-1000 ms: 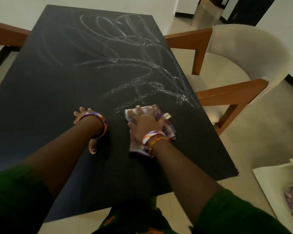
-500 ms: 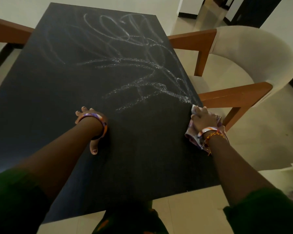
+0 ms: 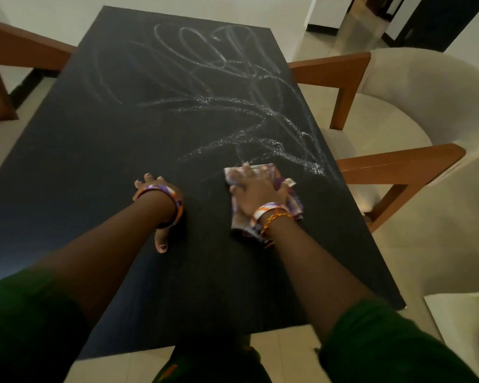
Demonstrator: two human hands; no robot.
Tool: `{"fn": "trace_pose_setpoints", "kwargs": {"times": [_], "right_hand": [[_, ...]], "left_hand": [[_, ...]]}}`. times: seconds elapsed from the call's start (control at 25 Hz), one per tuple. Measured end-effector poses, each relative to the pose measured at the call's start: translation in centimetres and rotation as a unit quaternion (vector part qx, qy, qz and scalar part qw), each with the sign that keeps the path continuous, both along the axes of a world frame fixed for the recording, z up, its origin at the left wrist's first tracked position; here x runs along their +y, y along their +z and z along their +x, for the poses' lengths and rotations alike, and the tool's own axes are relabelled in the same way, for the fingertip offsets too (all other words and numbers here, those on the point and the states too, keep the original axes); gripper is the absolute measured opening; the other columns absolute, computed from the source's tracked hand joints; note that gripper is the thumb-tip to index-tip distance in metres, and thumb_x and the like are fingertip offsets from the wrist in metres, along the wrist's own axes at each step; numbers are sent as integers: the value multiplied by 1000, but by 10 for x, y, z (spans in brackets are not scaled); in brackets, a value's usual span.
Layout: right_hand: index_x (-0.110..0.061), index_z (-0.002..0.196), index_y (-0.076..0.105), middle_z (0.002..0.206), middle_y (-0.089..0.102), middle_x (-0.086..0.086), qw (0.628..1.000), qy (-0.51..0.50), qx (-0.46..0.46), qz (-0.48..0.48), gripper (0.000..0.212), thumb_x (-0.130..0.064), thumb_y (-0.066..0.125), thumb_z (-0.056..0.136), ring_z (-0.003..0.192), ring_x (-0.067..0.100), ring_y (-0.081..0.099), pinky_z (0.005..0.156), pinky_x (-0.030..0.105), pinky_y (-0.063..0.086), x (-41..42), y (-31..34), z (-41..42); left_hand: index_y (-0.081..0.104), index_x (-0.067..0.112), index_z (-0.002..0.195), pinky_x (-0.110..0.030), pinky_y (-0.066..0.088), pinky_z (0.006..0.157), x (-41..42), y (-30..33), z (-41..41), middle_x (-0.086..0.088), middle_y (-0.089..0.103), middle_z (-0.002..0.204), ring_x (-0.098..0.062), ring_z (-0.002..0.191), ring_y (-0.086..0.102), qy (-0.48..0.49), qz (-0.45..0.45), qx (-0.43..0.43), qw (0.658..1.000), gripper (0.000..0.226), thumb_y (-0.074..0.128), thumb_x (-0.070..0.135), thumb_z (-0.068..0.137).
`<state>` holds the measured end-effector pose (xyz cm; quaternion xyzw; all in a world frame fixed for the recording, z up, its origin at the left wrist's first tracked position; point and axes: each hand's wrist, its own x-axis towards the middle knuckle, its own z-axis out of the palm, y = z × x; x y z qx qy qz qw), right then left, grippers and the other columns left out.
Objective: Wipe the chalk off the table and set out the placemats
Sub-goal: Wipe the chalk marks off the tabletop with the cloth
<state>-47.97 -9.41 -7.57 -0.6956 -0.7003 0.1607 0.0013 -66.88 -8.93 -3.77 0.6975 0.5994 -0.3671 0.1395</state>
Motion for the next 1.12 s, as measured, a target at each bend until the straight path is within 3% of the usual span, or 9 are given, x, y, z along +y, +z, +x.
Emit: {"fn": "trace_pose_setpoints", "kwargs": {"times": [0.12, 0.24, 0.32, 0.48, 0.56, 0.64, 0.76, 0.96, 1.12], "right_hand": [[-38, 144, 33, 157, 21, -3, 990, -141, -20, 11, 48, -37, 39, 96, 144, 29, 16, 114, 58, 11, 21, -2, 95], [-27, 145, 37, 155, 25, 10, 978, -208, -11, -4, 46, -27, 40, 99, 141, 34, 23, 117, 41, 15, 19, 4, 148], [-28, 142, 41, 154, 26, 11, 977, -215, -14, 3, 43, -28, 40, 99, 140, 36, 23, 116, 48, 17, 16, 4, 136], [-42, 145, 28, 159, 10, -8, 996, -87, -10, 0, 47, -37, 36, 99, 146, 28, 5, 109, 68, 4, -4, 5, 30], [-43, 145, 26, 159, 9, -12, 999, 31, 0, 14, 47, -37, 35, 99, 146, 26, 1, 108, 69, 0, -20, 11, -32], [-45, 145, 26, 159, 8, -14, 997, 76, 17, 3, 47, -38, 34, 99, 147, 25, 0, 109, 68, -1, -18, 12, -54], [-46, 145, 26, 159, 7, -14, 1000, -7, 15, -20, 48, -40, 35, 98, 147, 24, 0, 109, 67, -1, 20, 3, -9], [-27, 145, 36, 154, 25, 11, 983, -184, -23, -4, 45, -26, 38, 100, 141, 35, 21, 116, 48, 12, 33, 9, 118], [-32, 137, 42, 152, 28, 10, 975, -223, -17, 2, 41, -31, 37, 97, 140, 37, 24, 112, 59, 18, 28, 3, 111]], "left_hand": [[18, 1, 145, -53, 24, 109, -9, 11, 1, -26, 13, 151, -48, 138, 12, -43, 10, 3, 999, 114, 85, 33, 58], [25, -1, 143, -51, 26, 110, -7, 9, -5, -24, 18, 150, -46, 138, 17, -51, 25, 0, 998, 103, 82, 30, 63], [27, 0, 142, -50, 28, 108, -5, 8, -7, -24, 21, 150, -45, 137, 19, -56, 25, 0, 998, 100, 81, 31, 64], [20, 0, 145, -55, 23, 109, 0, 1, -2, -26, 13, 151, -48, 138, 12, -20, 22, -7, 1000, 101, 78, 25, 67], [11, 0, 147, -56, 24, 111, 3, -2, 1, -30, 4, 151, -52, 137, 7, 18, 8, 8, 1000, 109, 79, 24, 65], [12, 0, 147, -56, 26, 110, 4, -2, 2, -31, 5, 151, -53, 136, 8, 32, 10, -2, 999, 104, 77, 22, 69], [19, -1, 145, -56, 26, 109, -3, 6, 1, -28, 14, 149, -51, 136, 12, -10, 3, -4, 1000, 110, 84, 28, 61], [25, 1, 143, -52, 26, 109, -9, 16, -2, -25, 21, 149, -47, 137, 18, -49, 16, -16, 999, 100, 80, 30, 65], [32, 2, 141, -52, 28, 108, -8, 16, -3, -24, 27, 147, -45, 136, 23, -61, 14, -20, 998, 94, 80, 30, 66]]}}
